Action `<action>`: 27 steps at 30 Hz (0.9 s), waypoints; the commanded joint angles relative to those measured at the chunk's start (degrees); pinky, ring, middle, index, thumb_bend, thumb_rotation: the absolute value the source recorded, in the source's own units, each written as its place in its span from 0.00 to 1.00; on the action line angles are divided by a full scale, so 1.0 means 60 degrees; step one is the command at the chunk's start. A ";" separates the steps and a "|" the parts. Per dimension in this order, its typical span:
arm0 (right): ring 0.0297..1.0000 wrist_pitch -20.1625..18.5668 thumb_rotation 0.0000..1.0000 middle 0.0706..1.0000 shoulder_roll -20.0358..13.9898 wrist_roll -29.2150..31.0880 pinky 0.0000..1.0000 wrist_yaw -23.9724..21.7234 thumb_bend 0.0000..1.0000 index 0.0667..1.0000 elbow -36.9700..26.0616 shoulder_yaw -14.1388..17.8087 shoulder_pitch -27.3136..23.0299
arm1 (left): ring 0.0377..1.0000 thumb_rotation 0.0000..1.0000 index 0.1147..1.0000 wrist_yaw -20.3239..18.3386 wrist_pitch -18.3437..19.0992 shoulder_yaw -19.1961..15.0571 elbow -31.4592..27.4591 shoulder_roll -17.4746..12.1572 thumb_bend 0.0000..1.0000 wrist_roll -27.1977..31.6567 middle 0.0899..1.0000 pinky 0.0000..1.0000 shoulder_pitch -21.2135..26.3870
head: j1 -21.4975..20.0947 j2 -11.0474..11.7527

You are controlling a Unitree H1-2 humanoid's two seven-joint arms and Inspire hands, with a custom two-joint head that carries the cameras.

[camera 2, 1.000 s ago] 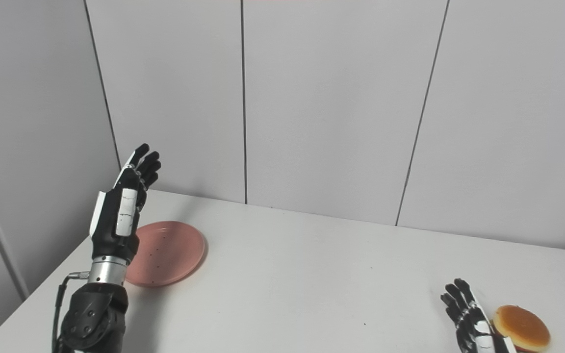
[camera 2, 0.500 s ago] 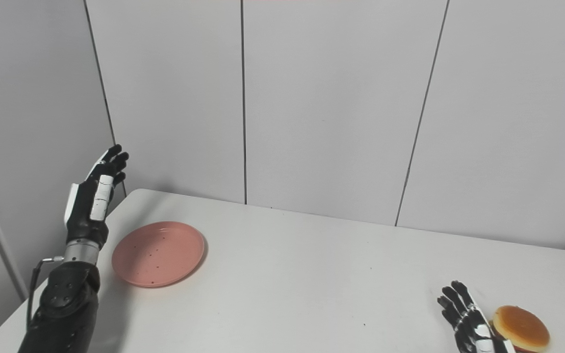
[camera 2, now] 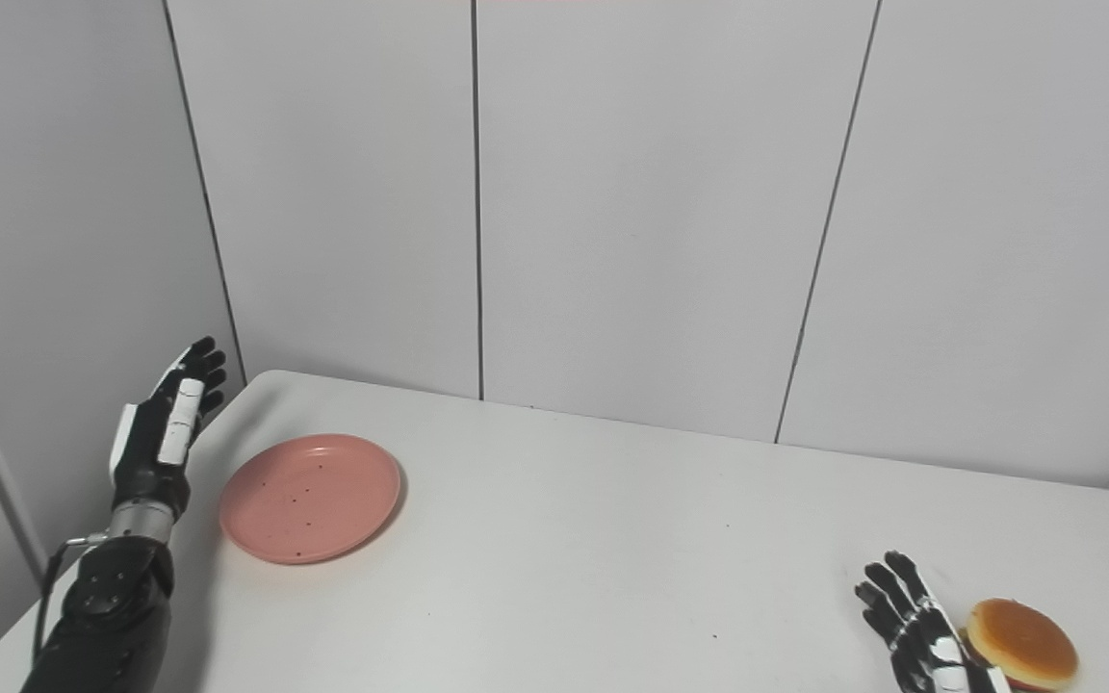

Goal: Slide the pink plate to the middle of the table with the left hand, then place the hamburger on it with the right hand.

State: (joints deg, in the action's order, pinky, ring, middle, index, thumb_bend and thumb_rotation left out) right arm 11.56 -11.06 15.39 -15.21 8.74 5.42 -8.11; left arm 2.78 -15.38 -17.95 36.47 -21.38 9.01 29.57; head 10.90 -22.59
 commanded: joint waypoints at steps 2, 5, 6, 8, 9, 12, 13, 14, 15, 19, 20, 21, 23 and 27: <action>0.90 -0.0242 1.00 0.90 0.0221 0.0056 0.94 -0.0008 0.86 0.92 0.0476 -0.0092 0.0824 | 0.90 0.92 0.87 -0.0117 -0.0449 -0.0129 0.0329 -0.0377 0.88 0.0240 0.87 0.95 0.0704 | -0.0009 -0.0035; 0.89 -0.0273 1.00 0.90 0.0223 0.0079 0.94 0.0000 0.86 0.92 0.0442 -0.0081 0.0845 | 0.92 0.92 0.87 -0.0284 -0.0693 -0.0170 0.0981 -0.0466 0.86 0.0404 0.87 0.96 0.0826 | 0.0001 -0.0054; 0.89 -0.0286 1.00 0.90 0.0228 0.0094 0.94 0.0007 0.86 0.92 0.0436 -0.0072 0.0848 | 0.92 0.91 0.87 -0.0333 -0.0778 -0.0171 0.1131 -0.0489 0.87 0.0430 0.87 0.95 0.0855 | 0.0001 -0.0054; 0.89 -0.0300 1.00 0.90 0.0230 0.0098 0.94 0.0017 0.86 0.92 0.0426 -0.0064 0.0851 | 0.92 0.90 0.87 -0.0420 -0.0967 -0.0187 0.1601 -0.0531 0.89 0.0509 0.87 0.93 0.0947 | 0.0000 -0.0052; 0.89 -0.0306 1.00 0.90 0.0226 0.0097 0.94 0.0011 0.86 0.92 0.0421 -0.0067 0.0852 | 0.92 0.90 0.87 -0.0432 -0.1016 -0.0199 0.1806 -0.0529 0.89 0.0535 0.87 0.92 0.0992 | -0.0013 -0.0051; 0.90 -0.0308 1.00 0.90 0.0210 0.0107 0.95 -0.0030 0.86 0.92 0.0404 -0.0077 0.0859 | 0.92 0.89 0.87 -0.0546 -0.1160 -0.0196 0.2374 -0.0559 0.90 0.0582 0.86 0.90 0.1127 | -0.0026 -0.0055; 0.90 -0.0299 1.00 0.90 0.0205 0.0105 0.95 -0.0039 0.86 0.92 0.0394 -0.0080 0.0867 | 0.92 0.89 0.87 -0.0659 -0.1176 -0.0201 0.2586 -0.0575 0.90 0.0665 0.86 0.90 0.1180 | -0.0041 -0.0071; 0.90 -0.0298 1.00 0.90 0.0205 0.0100 0.95 -0.0038 0.86 0.93 0.0373 -0.0081 0.0880 | 0.92 0.89 0.87 -0.0731 -0.1175 -0.0220 0.2766 -0.0581 0.89 0.0745 0.86 0.92 0.1227 | -0.0068 -0.0092; 0.90 -0.0298 1.00 0.90 0.0206 0.0096 0.95 -0.0034 0.86 0.93 0.0358 -0.0081 0.0889 | 0.91 0.89 0.87 -0.0776 -0.1180 -0.0239 0.2875 -0.0582 0.89 0.0797 0.85 0.92 0.1258 | -0.0068 -0.0092; 0.89 -0.0281 1.00 0.90 0.0225 0.0119 0.94 -0.0031 0.85 0.92 0.0310 -0.0072 0.0917 | 0.85 0.89 0.85 -0.0811 -0.1105 -0.0212 0.3207 -0.0540 0.89 0.0846 0.83 0.87 0.1348 | -0.0094 -0.0130; 0.89 -0.0307 1.00 0.90 0.0234 0.0127 0.94 -0.0020 0.85 0.92 0.0272 -0.0069 0.0929 | 0.85 0.89 0.85 -0.0858 -0.1112 -0.0196 0.3310 -0.0545 0.90 0.0860 0.82 0.86 0.1372 | -0.0099 -0.0148; 0.89 -0.0326 1.00 0.90 0.0241 0.0141 0.94 -0.0015 0.85 0.92 0.0241 -0.0067 0.0939 | 0.86 0.89 0.85 -0.0905 -0.1145 -0.0169 0.3417 -0.0546 0.90 0.0849 0.83 0.87 0.1393 | -0.0108 -0.0156; 0.89 -0.0355 1.00 0.90 0.0251 0.0150 0.93 -0.0008 0.85 0.92 0.0189 -0.0069 0.0958 | 0.89 0.91 0.85 -0.0956 -0.1185 -0.0123 0.3543 -0.0557 0.88 0.0813 0.84 0.88 0.1413 | -0.0137 -0.0179; 0.89 -0.0356 1.00 0.90 0.0269 0.0167 0.94 -0.0010 0.85 0.92 0.0139 -0.0065 0.0979 | 0.92 0.91 0.86 -0.0998 -0.1231 -0.0048 0.3864 -0.0578 0.89 0.0771 0.86 0.89 0.1487 | -0.0164 -0.0200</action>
State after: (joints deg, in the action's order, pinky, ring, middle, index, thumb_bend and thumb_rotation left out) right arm 10.53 -10.93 15.48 -15.10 7.01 5.44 -6.81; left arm -2.45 -21.01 -18.50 59.66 -22.97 13.65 35.07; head 9.93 -23.73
